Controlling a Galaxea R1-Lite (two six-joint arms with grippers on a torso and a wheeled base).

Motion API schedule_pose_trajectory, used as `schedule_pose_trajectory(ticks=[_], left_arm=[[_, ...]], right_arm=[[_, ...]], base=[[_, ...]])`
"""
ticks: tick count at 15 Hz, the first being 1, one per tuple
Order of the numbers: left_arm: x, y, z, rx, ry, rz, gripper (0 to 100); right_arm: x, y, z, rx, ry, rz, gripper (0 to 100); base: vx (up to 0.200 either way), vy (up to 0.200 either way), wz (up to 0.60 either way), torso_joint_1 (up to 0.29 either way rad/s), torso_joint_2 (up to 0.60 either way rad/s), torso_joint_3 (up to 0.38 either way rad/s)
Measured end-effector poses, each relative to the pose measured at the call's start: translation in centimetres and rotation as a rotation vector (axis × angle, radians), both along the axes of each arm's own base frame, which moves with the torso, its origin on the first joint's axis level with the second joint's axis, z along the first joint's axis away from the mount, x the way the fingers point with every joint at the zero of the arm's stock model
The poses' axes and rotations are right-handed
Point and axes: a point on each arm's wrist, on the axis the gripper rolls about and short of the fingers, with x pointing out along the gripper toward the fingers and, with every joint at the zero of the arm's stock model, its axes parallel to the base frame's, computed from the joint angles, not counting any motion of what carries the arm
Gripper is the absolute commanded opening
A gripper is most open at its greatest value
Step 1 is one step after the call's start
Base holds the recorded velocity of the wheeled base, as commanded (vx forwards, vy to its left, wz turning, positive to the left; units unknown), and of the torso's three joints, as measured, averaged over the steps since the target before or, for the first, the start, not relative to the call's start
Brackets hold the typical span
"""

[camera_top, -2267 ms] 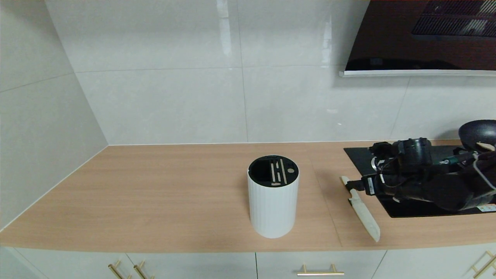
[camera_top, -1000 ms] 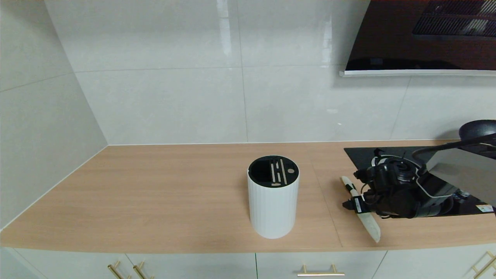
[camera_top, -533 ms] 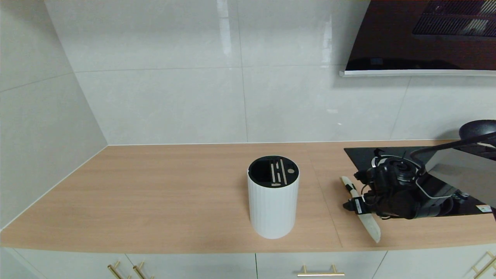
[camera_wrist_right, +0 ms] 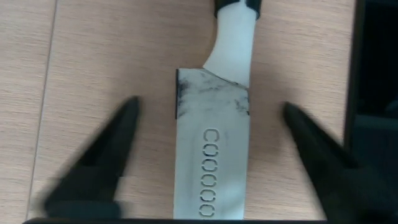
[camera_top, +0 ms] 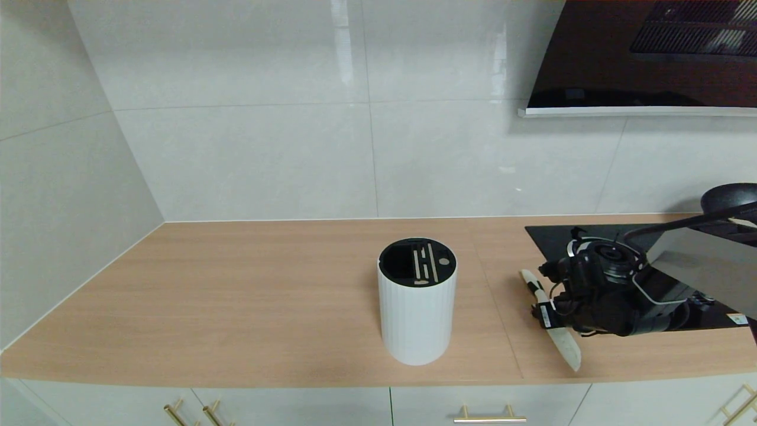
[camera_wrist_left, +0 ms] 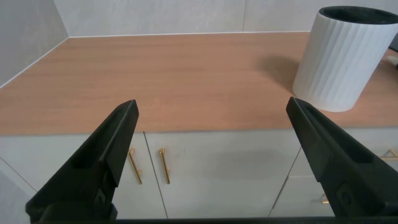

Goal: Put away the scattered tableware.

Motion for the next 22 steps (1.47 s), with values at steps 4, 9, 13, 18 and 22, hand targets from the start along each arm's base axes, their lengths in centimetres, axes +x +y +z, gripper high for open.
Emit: schedule_pose_trajectory(ticks=[4, 9, 13, 18, 22], left_arm=[[0.0, 0.0, 0.0, 0.000, 0.000, 0.000, 100], [0.0, 0.0, 0.0, 0.002, 0.000, 0.000, 100], [0.0, 0.0, 0.0, 0.004, -0.001, 0.000, 100], [0.0, 0.0, 0.1, 0.025, -0.003, -0.015, 100], [-1.5, -0.1, 4.9, 0.009, -0.093, -0.108, 100]], right_arm=[[-0.1, 0.0, -0.1, 0.000, 0.005, 0.000, 0], [-0.1, 0.0, 0.0, -0.001, 0.003, -0.002, 0], [0.0, -0.2, 1.6, 0.005, -0.042, -0.011, 0], [-0.3, -0.6, 5.2, 0.018, -0.131, -0.018, 0], [-2.0, -0.4, 11.2, 0.045, -0.268, 0.002, 0]], base=[[0.000, 0.000, 0.00, 0.000, 0.00, 0.000], [0.000, 0.000, 0.00, 0.000, 0.00, 0.000], [0.000, 0.000, 0.00, 0.000, 0.00, 0.000], [0.000, 0.000, 0.00, 0.000, 0.00, 0.000], [0.000, 0.000, 0.00, 0.000, 0.00, 0.000]])
